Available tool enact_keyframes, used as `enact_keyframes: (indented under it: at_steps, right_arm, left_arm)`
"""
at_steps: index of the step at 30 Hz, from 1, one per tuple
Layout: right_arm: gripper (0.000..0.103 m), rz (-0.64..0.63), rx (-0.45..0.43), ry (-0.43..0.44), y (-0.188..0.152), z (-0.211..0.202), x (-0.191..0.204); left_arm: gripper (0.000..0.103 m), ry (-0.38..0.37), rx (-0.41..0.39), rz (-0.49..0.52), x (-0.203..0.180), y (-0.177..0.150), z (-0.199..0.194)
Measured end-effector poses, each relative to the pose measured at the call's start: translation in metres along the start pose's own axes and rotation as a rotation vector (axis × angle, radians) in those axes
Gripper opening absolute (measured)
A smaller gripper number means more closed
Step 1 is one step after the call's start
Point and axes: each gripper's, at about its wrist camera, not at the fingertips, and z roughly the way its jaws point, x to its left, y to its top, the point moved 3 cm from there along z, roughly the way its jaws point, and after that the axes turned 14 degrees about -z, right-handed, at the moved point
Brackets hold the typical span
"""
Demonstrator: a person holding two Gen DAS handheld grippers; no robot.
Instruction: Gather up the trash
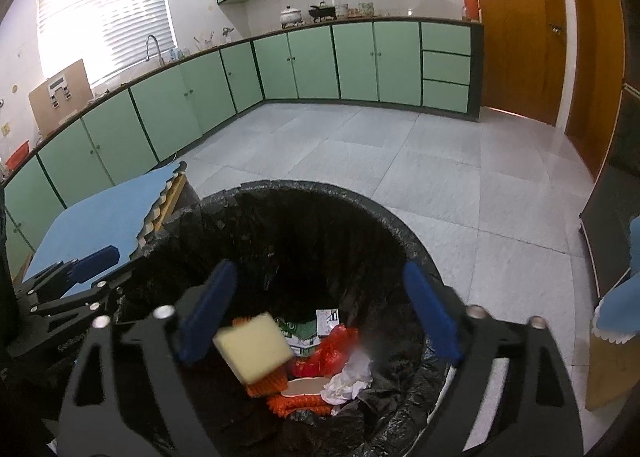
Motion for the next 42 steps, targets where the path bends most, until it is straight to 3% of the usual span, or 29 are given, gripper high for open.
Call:
enact_keyframes:
  at_steps: [3, 19, 42]
  right_arm:
    - [0.095, -0.002, -0.01, -0.001, 0.002, -0.004, 0.0]
    - [0.097, -0.02, -0.06, 0.089, 0.029, -0.052, 0.037]
    - [0.098, -0.133, -0.158, 0.144, 0.054, -0.131, 0.099]
  left_arm:
    - [0.066, 0.005, -0.017, 0.002, 0.004, 0.003, -0.007]
    - [0.092, 0.017, -0.087, -0.025, 0.033, 0.017, -0.07]
    - [0.095, 0.075, -0.211, -0.073, 0.059, 0.022, -0.175]
